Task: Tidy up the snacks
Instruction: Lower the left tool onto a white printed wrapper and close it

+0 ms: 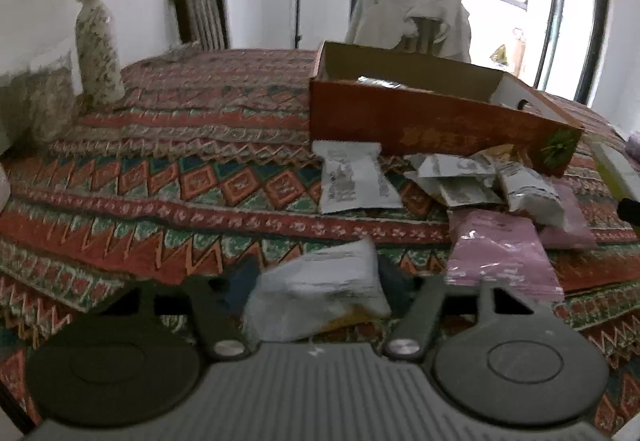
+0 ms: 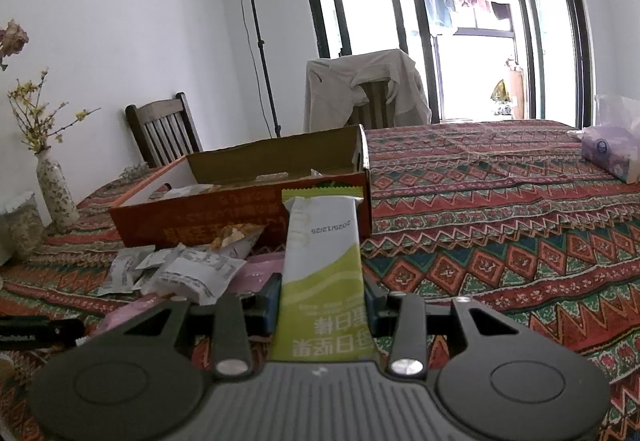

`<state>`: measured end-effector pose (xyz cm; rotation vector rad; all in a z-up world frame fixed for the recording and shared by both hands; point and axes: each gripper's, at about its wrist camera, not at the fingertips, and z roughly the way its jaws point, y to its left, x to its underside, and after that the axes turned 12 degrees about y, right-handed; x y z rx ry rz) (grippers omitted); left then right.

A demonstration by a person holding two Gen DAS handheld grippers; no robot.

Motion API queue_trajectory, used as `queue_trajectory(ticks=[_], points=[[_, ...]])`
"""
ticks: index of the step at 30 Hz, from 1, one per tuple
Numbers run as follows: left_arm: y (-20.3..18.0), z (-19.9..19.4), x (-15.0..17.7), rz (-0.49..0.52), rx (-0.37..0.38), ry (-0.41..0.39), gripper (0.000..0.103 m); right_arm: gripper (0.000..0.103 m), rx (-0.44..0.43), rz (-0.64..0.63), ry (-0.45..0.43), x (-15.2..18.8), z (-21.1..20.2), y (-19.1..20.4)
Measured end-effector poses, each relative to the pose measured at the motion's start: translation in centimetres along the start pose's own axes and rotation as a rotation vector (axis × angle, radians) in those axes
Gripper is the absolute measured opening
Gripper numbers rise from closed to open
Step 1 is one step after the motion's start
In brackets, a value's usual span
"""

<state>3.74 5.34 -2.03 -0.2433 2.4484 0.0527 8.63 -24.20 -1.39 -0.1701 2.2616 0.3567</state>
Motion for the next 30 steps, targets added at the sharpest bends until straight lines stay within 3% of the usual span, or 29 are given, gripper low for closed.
queue_trajectory(ticks=[7,9,12,14,17,19,21,30], points=[[0.0,0.1,-0.2,0.006,-0.008,-0.001,0.055,0.039,-0.003,-0.007,-0.002,0.1,-0.1,0.1],[0.0,0.0,-0.1,0.006,-0.032,-0.003,0.074,0.039,-0.004,-0.007,-0.001,0.1,0.0,0.1],[0.0,-0.3,0.2,-0.001,-0.071,-0.007,0.089,0.039,-0.004,-0.01,0.001,0.1,0.0,0.2],[0.3,-0.2,0.5,-0.02,-0.089,0.008,0.096,0.039,-0.005,-0.008,0.002,0.0,0.0,0.1],[1.1,0.6,0.5,-0.063,-0.055,0.055,0.096,0.039,-0.006,-0.008,0.007,0.1,0.2,0.1],[1.3,0.6,0.6,-0.071,-0.05,0.044,0.094,0.039,-0.008,-0.011,0.009,0.1,0.2,0.2],[1.3,0.4,0.5,-0.072,-0.054,0.032,0.075,0.039,-0.008,-0.011,0.007,0.1,0.2,0.2],[1.1,-0.1,0.5,-0.049,-0.013,-0.003,0.049,0.039,-0.011,-0.014,0.003,0.1,0.0,0.2]])
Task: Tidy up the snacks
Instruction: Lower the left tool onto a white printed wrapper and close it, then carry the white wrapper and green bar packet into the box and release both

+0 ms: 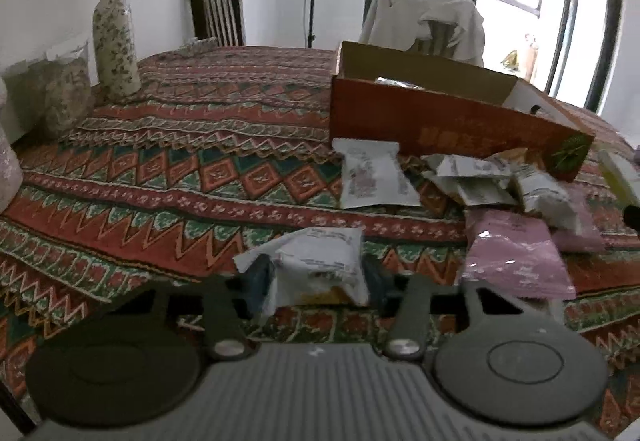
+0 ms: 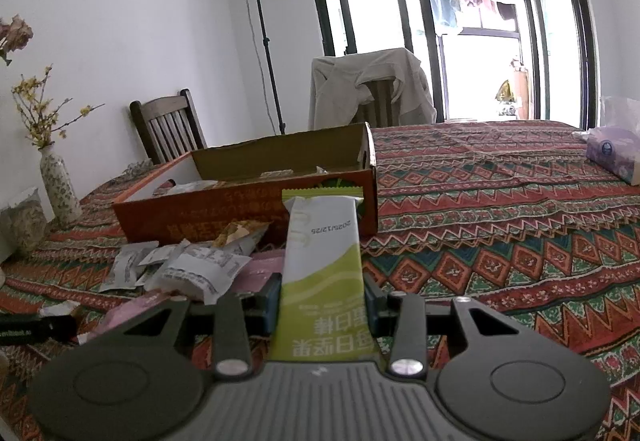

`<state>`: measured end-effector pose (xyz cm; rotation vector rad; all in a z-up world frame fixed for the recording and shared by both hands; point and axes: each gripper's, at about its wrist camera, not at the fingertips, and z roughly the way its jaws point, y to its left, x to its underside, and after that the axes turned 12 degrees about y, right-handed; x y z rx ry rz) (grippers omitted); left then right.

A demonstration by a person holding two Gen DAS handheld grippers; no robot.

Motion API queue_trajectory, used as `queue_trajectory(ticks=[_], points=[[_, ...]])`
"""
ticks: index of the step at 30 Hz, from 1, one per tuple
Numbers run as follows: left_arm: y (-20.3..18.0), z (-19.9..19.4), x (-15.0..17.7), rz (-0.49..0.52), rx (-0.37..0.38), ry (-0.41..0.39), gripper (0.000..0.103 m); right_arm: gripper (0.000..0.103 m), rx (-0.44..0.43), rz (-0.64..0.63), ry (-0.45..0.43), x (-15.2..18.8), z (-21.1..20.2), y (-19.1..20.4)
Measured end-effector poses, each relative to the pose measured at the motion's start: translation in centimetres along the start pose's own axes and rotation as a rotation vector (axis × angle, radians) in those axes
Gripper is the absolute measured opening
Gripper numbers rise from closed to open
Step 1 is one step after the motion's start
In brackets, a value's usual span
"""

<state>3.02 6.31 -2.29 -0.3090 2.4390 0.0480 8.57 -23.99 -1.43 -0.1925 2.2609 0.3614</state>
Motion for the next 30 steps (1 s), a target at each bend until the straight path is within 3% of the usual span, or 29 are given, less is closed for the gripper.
queue_trajectory(ticks=[13,22,30], points=[[-1.3,-1.5,-1.9,0.044,0.028,-0.109,0.049,0.039,0.0,-0.026,-0.028,-0.8,-0.2,0.6],[-3.9,-1.7,-7.6,0.054,0.099,-0.208,0.049,0.039,0.018,-0.061,-0.098,-5.0,0.1,1.6],[-5.7,0.2,-14.5,0.026,0.145,-0.244,0.049,0.039,0.008,-0.075,-0.121,-11.3,3.2,2.2]])
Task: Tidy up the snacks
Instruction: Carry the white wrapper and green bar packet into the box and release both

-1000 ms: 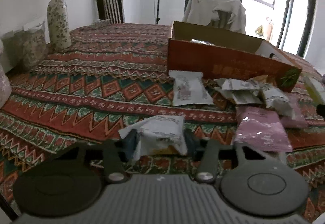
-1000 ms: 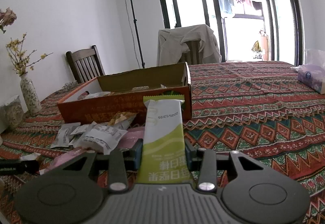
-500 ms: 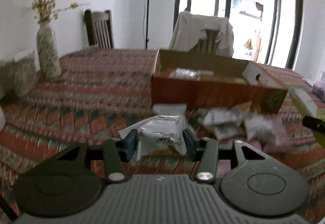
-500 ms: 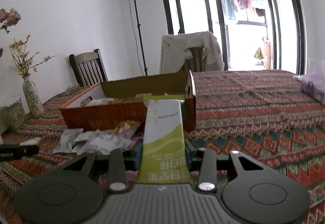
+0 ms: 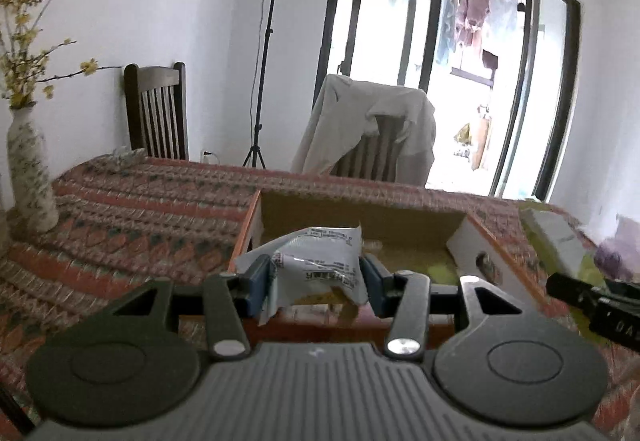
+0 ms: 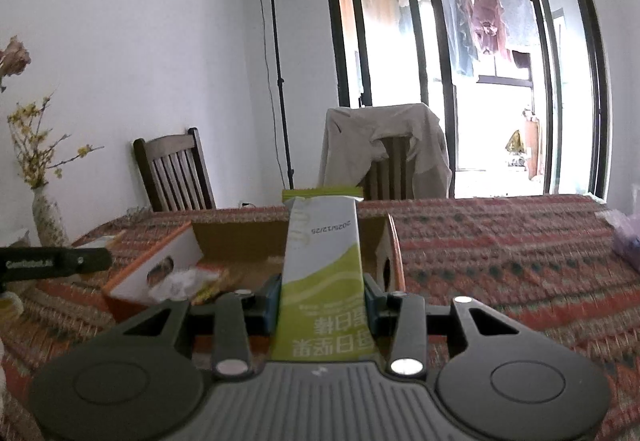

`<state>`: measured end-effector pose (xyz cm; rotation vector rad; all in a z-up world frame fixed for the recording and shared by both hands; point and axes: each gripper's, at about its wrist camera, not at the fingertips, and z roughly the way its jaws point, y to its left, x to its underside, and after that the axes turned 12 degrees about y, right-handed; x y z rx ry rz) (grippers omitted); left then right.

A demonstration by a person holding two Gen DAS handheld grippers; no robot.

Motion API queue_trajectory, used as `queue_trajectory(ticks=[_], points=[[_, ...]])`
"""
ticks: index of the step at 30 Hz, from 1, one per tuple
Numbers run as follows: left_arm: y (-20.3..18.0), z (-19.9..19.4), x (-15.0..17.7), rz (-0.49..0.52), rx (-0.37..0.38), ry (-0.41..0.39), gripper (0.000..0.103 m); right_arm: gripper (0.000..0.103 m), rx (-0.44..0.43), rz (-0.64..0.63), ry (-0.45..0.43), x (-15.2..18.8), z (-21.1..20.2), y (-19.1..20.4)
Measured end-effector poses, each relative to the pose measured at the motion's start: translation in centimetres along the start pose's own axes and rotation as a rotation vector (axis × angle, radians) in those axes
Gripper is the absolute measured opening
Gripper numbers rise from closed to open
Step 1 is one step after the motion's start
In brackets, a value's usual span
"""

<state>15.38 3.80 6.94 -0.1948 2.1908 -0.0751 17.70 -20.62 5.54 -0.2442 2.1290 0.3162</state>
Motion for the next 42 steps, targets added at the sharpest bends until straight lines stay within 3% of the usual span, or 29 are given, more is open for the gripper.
queue_trajectory(ticks=[8,13,20,23,25,27,28,29,42], points=[[-0.6,5.4,-3.6,-0.056,-0.027,0.002,0.049,0.039,-0.017,0.036,0.003,-4.5,5.9,0.0],[0.0,8.1,-2.9,-0.066,-0.055,-0.008,0.049,0.039,-0.027,0.075,-0.011,-3.9,8.7,-0.9],[0.1,9.9,-2.1,-0.034,-0.046,0.021,0.05,0.039,-0.019,0.04,0.072,-2.4,11.2,-0.8],[0.3,10.0,-1.6,-0.045,-0.045,0.018,0.057,0.041,0.0,0.022,0.082,-2.0,11.2,-0.6],[0.8,9.8,-1.4,-0.065,-0.028,0.007,0.076,0.042,0.009,0.02,0.071,-1.8,10.7,-0.5],[1.2,9.4,-1.3,-0.087,-0.032,-0.017,0.1,0.061,0.0,0.027,0.059,-1.7,10.4,-0.6],[1.4,9.2,-1.2,-0.095,-0.029,-0.031,0.103,0.084,-0.003,0.033,0.05,-1.6,10.2,-0.7],[1.4,9.0,-1.2,-0.103,-0.025,-0.043,0.103,0.099,-0.005,0.038,0.04,-1.5,10.0,-0.8],[1.2,8.5,-1.0,-0.092,-0.025,-0.022,0.103,0.103,0.009,0.064,0.025,-1.6,9.5,-1.3]])
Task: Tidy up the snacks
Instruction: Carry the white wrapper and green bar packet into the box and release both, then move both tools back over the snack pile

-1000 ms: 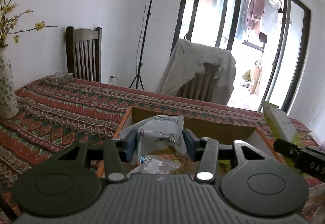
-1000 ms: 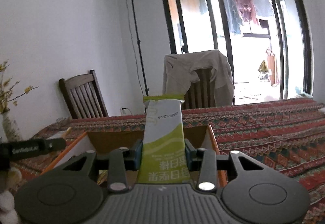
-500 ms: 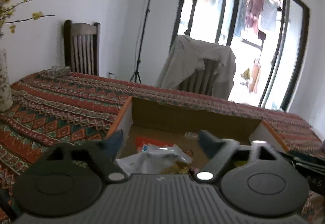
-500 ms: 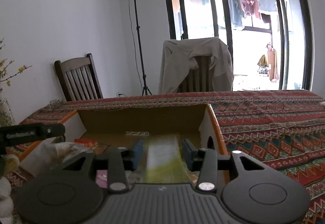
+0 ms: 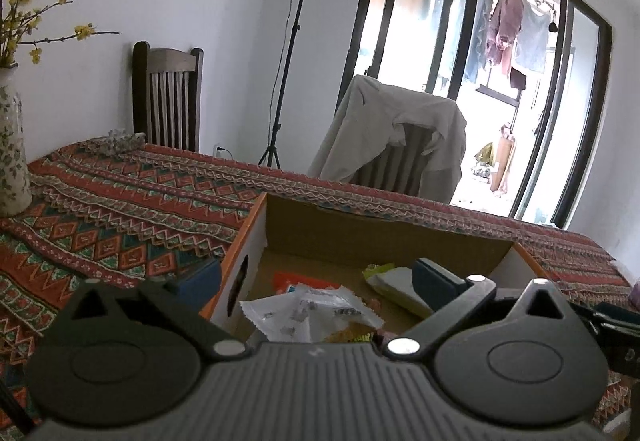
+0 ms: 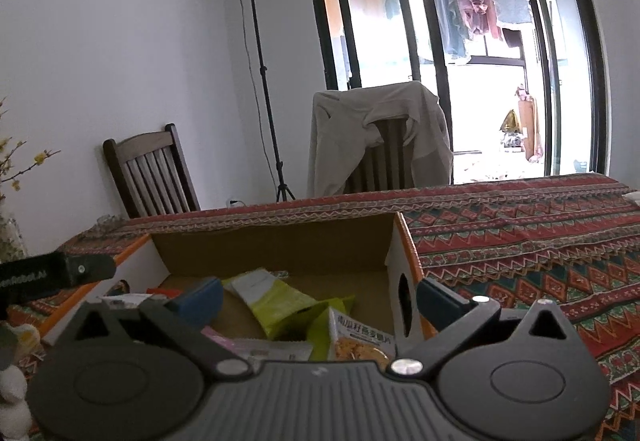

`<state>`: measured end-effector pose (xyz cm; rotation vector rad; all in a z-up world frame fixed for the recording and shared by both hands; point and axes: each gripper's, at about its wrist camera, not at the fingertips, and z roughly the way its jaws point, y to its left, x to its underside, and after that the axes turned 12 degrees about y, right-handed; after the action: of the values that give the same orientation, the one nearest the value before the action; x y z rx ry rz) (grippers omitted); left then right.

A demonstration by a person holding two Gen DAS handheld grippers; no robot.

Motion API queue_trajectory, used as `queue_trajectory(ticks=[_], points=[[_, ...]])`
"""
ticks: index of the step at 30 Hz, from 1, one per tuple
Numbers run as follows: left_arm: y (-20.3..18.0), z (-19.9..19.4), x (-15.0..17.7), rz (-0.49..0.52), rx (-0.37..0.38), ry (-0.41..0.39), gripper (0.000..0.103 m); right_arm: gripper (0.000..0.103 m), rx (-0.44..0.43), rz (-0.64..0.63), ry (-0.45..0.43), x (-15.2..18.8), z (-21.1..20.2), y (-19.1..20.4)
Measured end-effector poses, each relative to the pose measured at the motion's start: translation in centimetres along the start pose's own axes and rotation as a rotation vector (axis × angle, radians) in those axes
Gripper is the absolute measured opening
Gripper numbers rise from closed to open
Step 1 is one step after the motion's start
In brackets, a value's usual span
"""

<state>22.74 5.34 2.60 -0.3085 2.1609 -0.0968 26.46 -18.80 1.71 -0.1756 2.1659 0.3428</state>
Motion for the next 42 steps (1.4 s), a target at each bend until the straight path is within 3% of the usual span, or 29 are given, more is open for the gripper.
queue_trajectory(ticks=[10,19,31,35,42], points=[[-0.3,-3.8,-0.1,0.002,0.036,-0.049,0.103,0.103,0.019,0.001,-0.016,0.1,-0.7,0.0],[1.1,-6.0,-1.0,-0.056,0.049,0.007,0.103,0.103,0.023,0.006,-0.015,-0.1,-0.7,-0.1],[6.2,-7.5,5.4,0.028,-0.068,0.106,0.103,0.103,0.026,0.008,-0.014,-0.1,-0.7,-0.2],[7.6,-6.9,7.6,0.027,-0.093,0.089,0.103,0.103,0.031,0.0,-0.014,0.0,-0.6,0.0],[7.7,-7.7,7.4,0.02,-0.06,0.041,0.103,0.103,0.082,-0.057,-0.007,-0.5,-1.9,1.4]])
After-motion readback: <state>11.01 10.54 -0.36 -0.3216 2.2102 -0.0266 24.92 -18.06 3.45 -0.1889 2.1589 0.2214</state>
